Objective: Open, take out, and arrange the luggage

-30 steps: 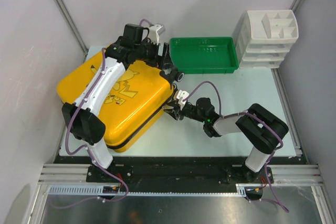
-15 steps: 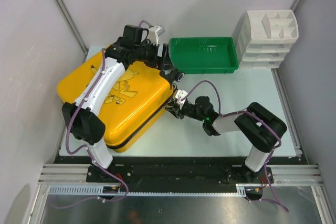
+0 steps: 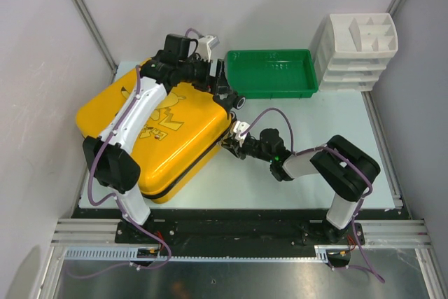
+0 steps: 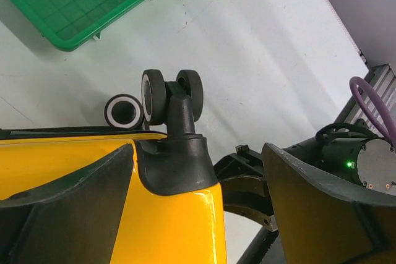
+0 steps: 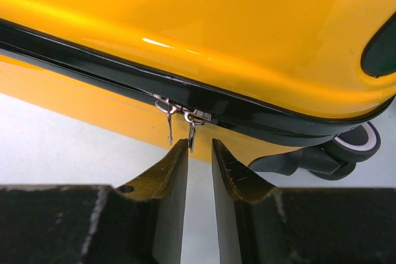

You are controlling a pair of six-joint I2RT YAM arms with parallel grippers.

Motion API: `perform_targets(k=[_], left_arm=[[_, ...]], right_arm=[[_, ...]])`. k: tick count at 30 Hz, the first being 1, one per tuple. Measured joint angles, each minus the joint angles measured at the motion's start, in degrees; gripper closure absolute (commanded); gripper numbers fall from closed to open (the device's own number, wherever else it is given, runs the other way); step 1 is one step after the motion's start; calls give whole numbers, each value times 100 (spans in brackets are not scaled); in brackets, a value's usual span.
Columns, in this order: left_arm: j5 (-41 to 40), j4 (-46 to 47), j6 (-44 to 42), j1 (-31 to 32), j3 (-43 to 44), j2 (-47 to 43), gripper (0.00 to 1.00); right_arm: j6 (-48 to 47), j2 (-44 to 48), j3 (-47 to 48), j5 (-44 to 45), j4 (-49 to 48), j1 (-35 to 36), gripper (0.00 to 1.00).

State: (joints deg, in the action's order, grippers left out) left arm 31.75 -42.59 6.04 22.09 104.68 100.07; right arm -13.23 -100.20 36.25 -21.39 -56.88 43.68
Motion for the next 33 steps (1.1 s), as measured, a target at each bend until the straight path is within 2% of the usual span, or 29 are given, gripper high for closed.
perform_targets(k=[13, 15, 16, 17, 19, 26, 33], left_arm=[[-2, 7, 13, -11, -92, -2, 11], [-2, 7, 17, -15, -92, -7, 11], [-2, 9, 17, -17, -92, -7, 11], [-2, 15, 22, -22, -98, -9, 11], [0, 26, 46, -33, -118, -15, 11], [-9, 48, 44, -83, -184, -55, 10], [22, 83, -105, -85, -229, -72, 6]], right_arm=[[72, -118, 48, 122, -214, 83, 73], [101, -144, 83, 144, -219, 116, 77], [111, -151, 85, 146, -219, 131, 81], [118, -153, 85, 149, -216, 149, 92], [101, -160, 94, 151, -221, 177, 100], [94, -157, 120, 197, -111, 33, 100], [-98, -157, 199, -212, -48, -778, 100]])
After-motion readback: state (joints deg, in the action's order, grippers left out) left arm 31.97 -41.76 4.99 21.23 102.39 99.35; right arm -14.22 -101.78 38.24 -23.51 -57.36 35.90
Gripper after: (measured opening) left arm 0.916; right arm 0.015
